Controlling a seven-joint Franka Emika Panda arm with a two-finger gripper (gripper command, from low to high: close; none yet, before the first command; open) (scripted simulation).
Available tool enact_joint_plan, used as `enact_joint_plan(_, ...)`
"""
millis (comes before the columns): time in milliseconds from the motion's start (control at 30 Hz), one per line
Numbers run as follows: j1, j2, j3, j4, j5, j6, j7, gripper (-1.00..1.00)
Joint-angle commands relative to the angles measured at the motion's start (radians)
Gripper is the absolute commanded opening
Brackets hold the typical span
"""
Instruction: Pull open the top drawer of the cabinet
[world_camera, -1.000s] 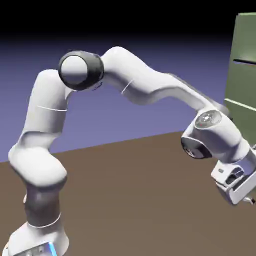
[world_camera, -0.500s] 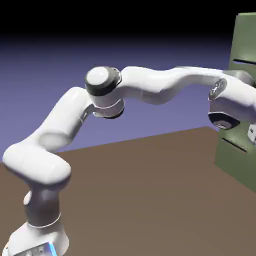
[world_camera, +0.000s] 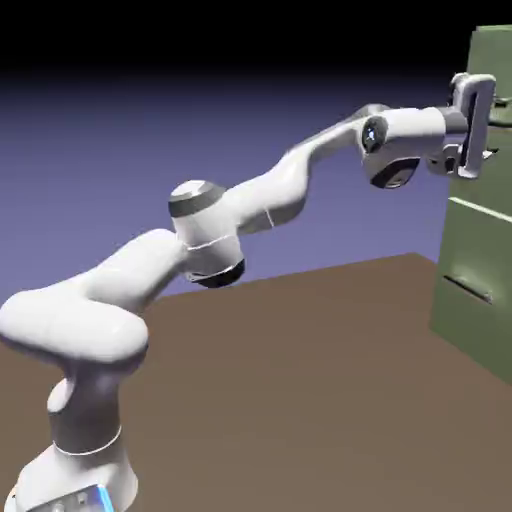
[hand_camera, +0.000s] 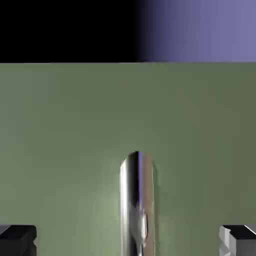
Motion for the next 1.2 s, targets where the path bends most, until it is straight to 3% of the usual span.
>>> enact_joint_plan(0, -0.024, -0.002, -0.006, 0.036, -0.015, 0.008, 0.028, 0.00)
enact_joint_plan(500, -0.379, -0.028, -0.087, 0.573, -0.233, 0.134, 0.441, 0.00)
enact_joint_plan(533, -0.379, -0.028, -0.087, 0.573, -0.233, 0.134, 0.441, -1.00)
enact_joint_plan(567, -0.379, -0.028, -0.087, 0.573, -0.233, 0.134, 0.441, -1.00)
enact_joint_plan(1167, 0.054, 0.000, 0.015, -0.079, 0.029, -0.017, -0.062, -1.00)
